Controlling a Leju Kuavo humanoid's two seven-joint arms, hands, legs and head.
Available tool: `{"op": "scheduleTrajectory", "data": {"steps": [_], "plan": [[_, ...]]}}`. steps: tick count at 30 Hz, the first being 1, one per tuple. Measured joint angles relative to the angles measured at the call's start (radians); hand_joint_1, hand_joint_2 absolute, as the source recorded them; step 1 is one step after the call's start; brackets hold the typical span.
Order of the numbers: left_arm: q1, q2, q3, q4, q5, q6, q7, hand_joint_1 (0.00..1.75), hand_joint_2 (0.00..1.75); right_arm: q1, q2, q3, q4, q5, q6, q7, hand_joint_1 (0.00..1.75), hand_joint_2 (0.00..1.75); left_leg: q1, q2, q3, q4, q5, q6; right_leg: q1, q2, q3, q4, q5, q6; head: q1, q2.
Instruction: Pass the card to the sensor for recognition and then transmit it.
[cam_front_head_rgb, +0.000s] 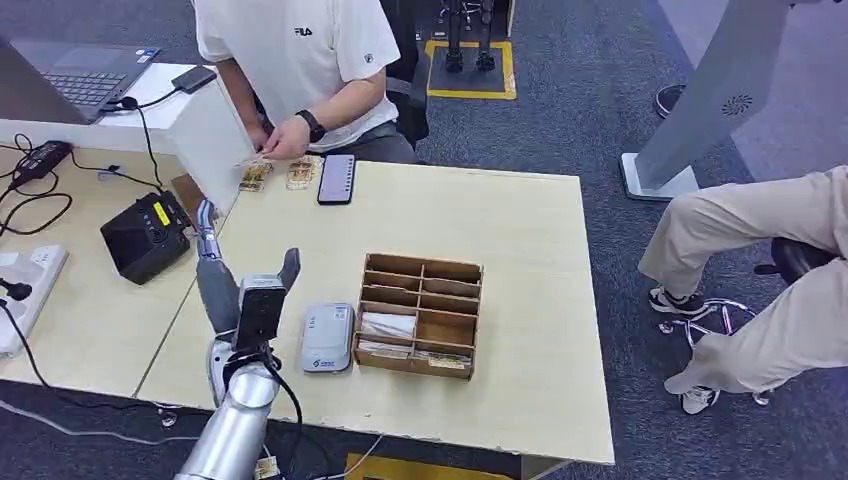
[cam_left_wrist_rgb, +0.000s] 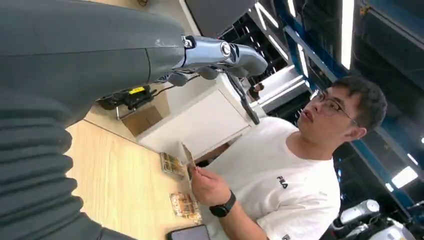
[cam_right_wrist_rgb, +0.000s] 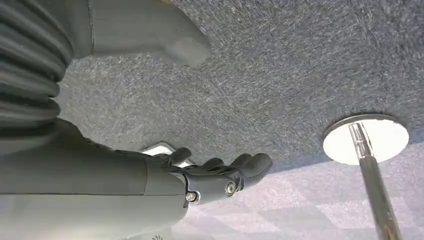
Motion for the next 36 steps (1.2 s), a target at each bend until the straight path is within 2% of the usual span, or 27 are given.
{"op": "scheduleTrajectory", "data": {"steps": [13,14,17,18,22,28,29,31,32,36], "plan": [[0.132,0.004,0.003,-0.180,0.072,0.000,-0.053,0.00,1.75,0.001,0.000,0.000,0.001,-0.060,0.000,0.017,0.00,1.75,0.000,0.000,0.000,0.000,0.000,0.000,0.000,0.000,0.000,0.000,0.000,0.000,0.000,0.000],[0.138,0.004,0.003,-0.189,0.073,0.000,-0.054,0.00,0.00,0.001,0.000,0.000,0.001,-0.060,0.000,0.018,0.00,1.75,0.000,0.000,0.000,0.000,0.000,0.000,0.000,0.000,0.000,0.000,0.000,0.000,0.000,0.000],[0.161,0.003,0.003,-0.219,0.075,0.000,-0.076,0.00,0.00,0.001,0.000,0.000,0.001,-0.060,0.000,0.023,0.00,1.75,0.000,0.000,0.000,0.000,0.000,0.000,0.000,0.000,0.000,0.000,0.000,0.000,0.000,0.000],[0.171,0.002,0.003,-0.233,0.072,0.000,-0.087,0.00,1.75,0.001,0.000,0.000,0.001,-0.061,0.000,0.024,0.00,1.75,0.000,0.000,0.000,0.000,0.000,0.000,0.000,0.000,0.000,0.000,0.000,0.000,0.000,0.000],[0.212,-0.021,0.003,-0.285,0.054,0.000,-0.131,0.00,1.75,0.001,0.000,0.000,0.000,-0.060,0.000,0.027,0.00,1.75,0.000,0.000,0.000,0.000,0.000,0.000,0.000,0.000,0.000,0.000,0.000,0.000,0.000,0.000],[0.240,-0.037,0.003,-0.327,0.056,0.000,-0.142,0.00,1.75,0.001,0.000,0.000,0.000,-0.061,0.000,0.035,0.00,1.75,0.000,0.000,0.000,0.000,0.000,0.000,0.000,0.000,0.000,0.000,-0.001,0.000,0.000,0.000],[0.244,-0.040,0.003,-0.330,0.058,0.000,-0.145,0.00,0.00,0.001,0.000,0.000,0.000,-0.061,0.000,0.035,0.00,1.75,0.000,0.000,0.000,0.000,0.000,0.000,0.000,0.000,0.000,0.000,-0.001,0.000,0.000,0.000],[0.259,-0.041,0.003,-0.343,0.058,0.000,-0.156,0.02,0.00,0.001,0.000,0.000,0.000,-0.064,0.000,0.038,0.00,1.75,0.000,0.000,0.000,0.000,0.000,0.000,0.000,0.000,0.000,0.000,-0.001,0.000,0.000,0.000],[0.268,-0.041,0.003,-0.349,0.055,0.000,-0.160,1.75,0.00,0.002,0.000,0.000,0.000,-0.066,0.000,0.039,0.00,1.75,0.000,0.000,0.000,0.000,0.000,0.000,0.000,0.000,0.000,0.000,-0.001,0.000,0.000,0.000],[0.324,-0.045,0.001,-0.387,0.039,0.000,-0.178,1.75,0.00,0.002,0.000,0.000,0.000,-0.079,0.000,0.045,0.00,1.75,0.000,0.001,0.000,0.000,-0.001,0.000,0.000,0.001,0.000,0.000,-0.001,0.000,0.000,0.000]]}}
